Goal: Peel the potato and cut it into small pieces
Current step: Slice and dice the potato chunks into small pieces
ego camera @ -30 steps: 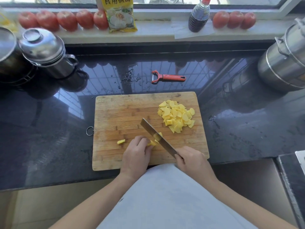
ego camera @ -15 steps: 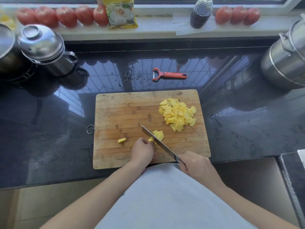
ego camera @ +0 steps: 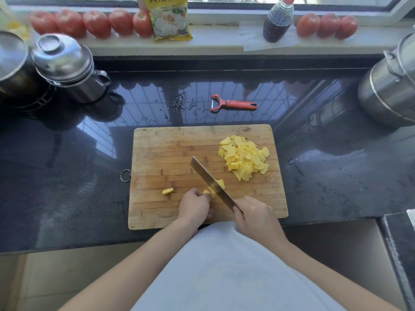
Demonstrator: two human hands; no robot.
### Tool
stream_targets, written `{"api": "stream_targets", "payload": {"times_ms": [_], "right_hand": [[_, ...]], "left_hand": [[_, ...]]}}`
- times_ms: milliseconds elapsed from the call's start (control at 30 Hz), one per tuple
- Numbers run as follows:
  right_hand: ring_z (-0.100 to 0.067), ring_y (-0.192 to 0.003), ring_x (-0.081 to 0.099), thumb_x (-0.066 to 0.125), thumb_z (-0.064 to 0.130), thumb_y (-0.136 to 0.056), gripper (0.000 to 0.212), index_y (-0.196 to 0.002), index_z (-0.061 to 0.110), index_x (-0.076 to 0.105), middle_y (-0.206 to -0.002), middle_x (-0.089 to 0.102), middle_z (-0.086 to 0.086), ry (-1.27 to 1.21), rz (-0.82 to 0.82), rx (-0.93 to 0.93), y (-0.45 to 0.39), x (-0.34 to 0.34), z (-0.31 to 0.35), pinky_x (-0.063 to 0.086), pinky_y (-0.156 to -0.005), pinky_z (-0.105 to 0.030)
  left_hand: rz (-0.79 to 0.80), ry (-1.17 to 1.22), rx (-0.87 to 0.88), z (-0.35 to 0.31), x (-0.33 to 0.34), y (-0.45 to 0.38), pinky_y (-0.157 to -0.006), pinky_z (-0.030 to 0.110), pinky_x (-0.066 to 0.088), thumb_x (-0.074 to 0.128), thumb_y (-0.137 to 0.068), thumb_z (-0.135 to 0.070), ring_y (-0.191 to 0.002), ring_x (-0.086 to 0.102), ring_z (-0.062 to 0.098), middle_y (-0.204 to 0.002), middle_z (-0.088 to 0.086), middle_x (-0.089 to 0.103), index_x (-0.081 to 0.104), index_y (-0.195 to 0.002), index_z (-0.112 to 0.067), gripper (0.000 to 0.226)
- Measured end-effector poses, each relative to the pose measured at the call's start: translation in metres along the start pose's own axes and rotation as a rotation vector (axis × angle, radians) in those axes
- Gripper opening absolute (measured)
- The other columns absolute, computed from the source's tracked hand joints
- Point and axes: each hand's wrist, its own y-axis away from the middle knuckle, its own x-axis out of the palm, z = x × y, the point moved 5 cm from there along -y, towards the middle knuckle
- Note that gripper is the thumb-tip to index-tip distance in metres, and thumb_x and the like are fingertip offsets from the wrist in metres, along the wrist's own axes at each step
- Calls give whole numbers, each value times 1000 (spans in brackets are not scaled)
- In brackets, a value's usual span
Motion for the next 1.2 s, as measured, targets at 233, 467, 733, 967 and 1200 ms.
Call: {"api": "stream_targets", "payload": {"times_ms": [233,467,733,967,1200], "right_hand": [[-18,-43,47,44,26,-84,23,-65,18,54,-58,45,5,58,-89,-101,31,-25,-2,34,-34,-25],[-21,-44,47,43,26,-86,25,-67,17,58,-58,46,5,87,-53,-67,39,-20,-10,36,-35,-28],[-25,-44,50,59,21,-83,16,-68,18,54,-62,45,6,124,64,-32,36,-4,-18,42,-35,-33],[-34,-47,57,60,12,-82,11,-72,17,60,-66,52,0,96,76,-11,-3,26,-2,45,-35,-38],[-19,-51,42,65,6,-91,24,-70,16,56,-65,42,8,64,-73,111,-3,-16,-28,30,-48,-28]], "left_hand": [[17,43,-36,3,1,-3,-81,48,63,59,-98,-19,-68,68,25,-83,10,66,58,-90,-11,11],[14,15,-18,1,0,-1,-86,48,63,57,-99,-17,-89,76,35,-81,9,68,62,-94,-7,12],[27,31,-28,0,-1,-1,-68,35,61,62,-97,-19,-74,74,27,-83,7,69,68,-105,-8,15],[15,8,-1,-5,-1,3,-69,36,62,63,-93,-16,-64,71,24,-75,6,68,67,-99,-9,10],[7,-47,8,-8,-3,8,-82,45,64,60,-99,-17,-79,77,30,-83,11,70,59,-93,-8,11]]}}
